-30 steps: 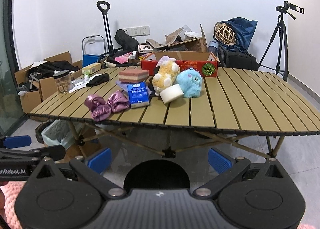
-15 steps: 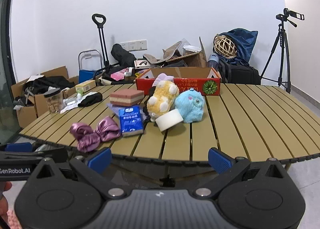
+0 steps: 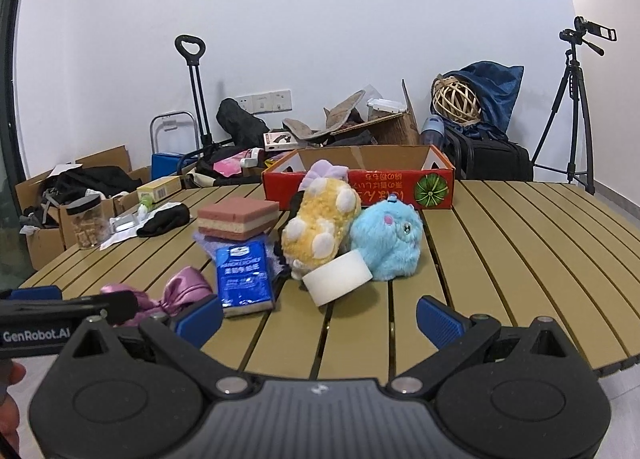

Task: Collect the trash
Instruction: 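Move both tools toward the table, left toward the pink scrunchie, right toward the white foam roll, then close the left gripper on the pink scrunchie while the right gripper closes on the white foam roll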

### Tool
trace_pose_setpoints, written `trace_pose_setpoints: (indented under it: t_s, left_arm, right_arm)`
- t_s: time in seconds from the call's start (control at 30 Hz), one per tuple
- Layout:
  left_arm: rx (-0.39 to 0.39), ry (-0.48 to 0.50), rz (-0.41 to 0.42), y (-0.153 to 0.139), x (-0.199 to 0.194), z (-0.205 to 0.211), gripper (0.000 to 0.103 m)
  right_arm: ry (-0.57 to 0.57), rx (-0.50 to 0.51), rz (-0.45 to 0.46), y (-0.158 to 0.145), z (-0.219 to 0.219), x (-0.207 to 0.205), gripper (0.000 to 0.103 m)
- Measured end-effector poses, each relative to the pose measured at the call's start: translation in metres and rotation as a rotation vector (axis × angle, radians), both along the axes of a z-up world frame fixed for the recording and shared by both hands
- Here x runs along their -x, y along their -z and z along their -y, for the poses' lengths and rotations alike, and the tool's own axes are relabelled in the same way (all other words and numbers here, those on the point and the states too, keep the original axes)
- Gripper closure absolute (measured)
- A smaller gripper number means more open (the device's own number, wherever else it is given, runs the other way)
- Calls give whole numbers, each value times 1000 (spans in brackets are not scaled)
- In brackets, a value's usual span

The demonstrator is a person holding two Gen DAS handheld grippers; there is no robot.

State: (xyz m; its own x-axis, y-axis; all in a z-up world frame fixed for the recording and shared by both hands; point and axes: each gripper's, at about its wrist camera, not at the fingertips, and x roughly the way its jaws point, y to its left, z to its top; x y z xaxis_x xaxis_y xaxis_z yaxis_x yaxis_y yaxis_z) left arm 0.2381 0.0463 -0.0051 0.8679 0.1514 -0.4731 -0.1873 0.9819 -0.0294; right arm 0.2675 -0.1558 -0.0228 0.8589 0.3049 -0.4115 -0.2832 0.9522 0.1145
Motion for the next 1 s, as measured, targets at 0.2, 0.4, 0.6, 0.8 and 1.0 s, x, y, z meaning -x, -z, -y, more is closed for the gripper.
trace_pose_setpoints:
  t_s: [0.2,0.4,0.6,0.8,1.0]
  left_arm:
    - [-35,-9,-17,13,-31,-4,0]
    - [-42,10,-58,32,-54,-10,0]
    - [-26,39,-65,46,-67,-17,0]
    - [2,61,-84,55,-73,-19,6]
    - [18,80,-95,61,-73,-20,25]
  right_arm:
    - [12,24,1,10,-3,-23,0]
    - [22,43,-12,18,-4,-44,0]
    - [9,58,-7,23,-11,-56,0]
    - [-2,68,-12,30,-15,-71,0]
    - [4,58,-16,35,-16,-76,0]
